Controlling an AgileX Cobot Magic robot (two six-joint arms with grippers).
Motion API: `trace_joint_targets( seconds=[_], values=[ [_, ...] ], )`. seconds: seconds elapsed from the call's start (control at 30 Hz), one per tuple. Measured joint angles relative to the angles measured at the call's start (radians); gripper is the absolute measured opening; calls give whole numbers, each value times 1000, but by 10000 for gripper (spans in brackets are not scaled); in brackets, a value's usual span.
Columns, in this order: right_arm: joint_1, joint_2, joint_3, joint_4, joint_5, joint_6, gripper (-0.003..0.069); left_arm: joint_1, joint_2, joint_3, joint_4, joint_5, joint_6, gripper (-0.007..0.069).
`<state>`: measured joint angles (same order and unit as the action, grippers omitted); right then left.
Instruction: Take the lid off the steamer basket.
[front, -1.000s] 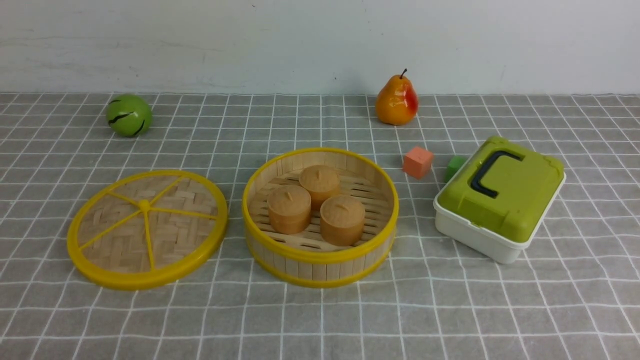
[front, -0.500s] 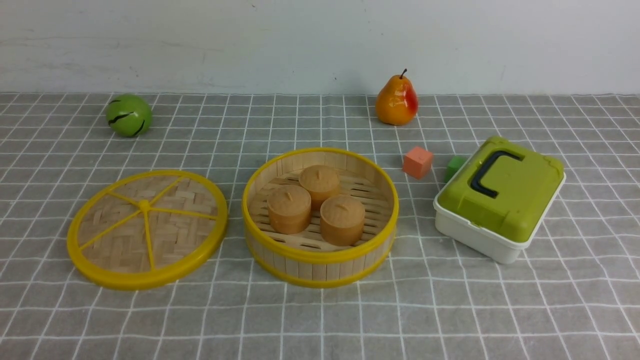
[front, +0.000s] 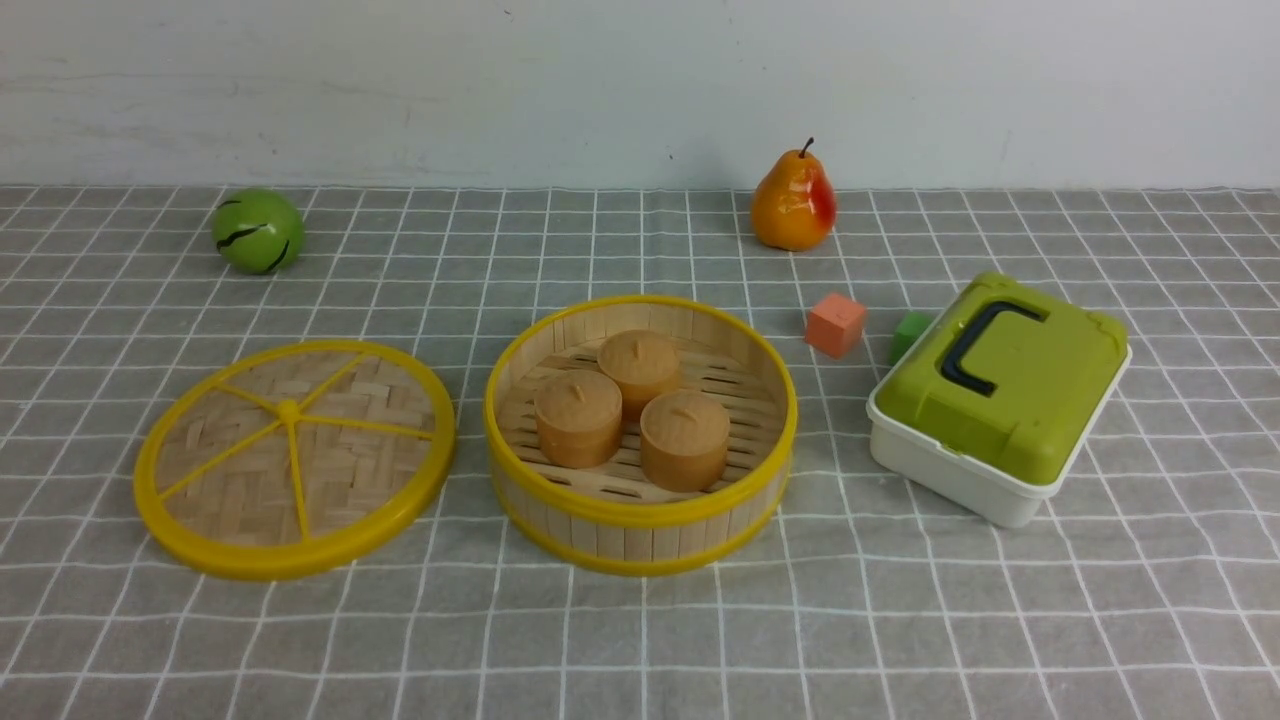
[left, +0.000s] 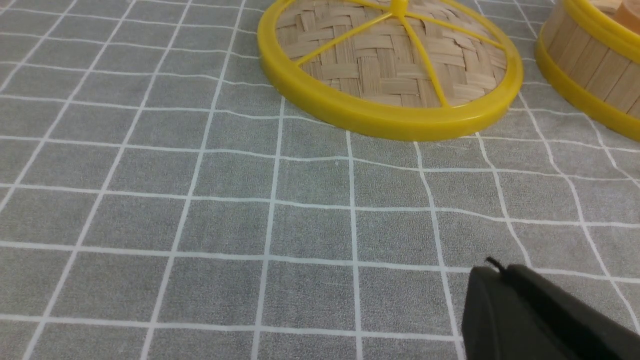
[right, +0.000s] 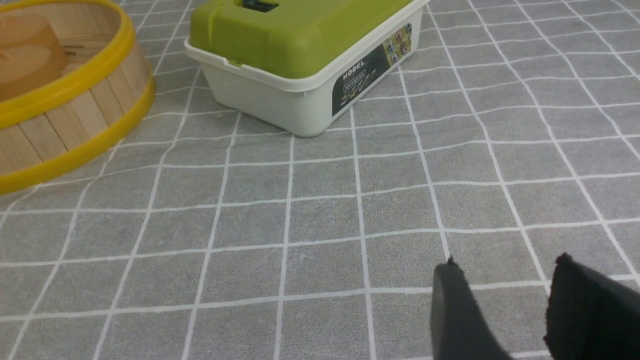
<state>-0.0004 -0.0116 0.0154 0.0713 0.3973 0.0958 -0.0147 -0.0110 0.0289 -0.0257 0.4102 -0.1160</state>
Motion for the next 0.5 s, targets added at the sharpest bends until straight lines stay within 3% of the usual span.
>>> trace_joint_targets(
  seconds=[0.5],
  values=[
    [0, 0, 0, 0, 0, 0, 241, 0, 0, 0, 0, 0, 0, -5]
  ],
)
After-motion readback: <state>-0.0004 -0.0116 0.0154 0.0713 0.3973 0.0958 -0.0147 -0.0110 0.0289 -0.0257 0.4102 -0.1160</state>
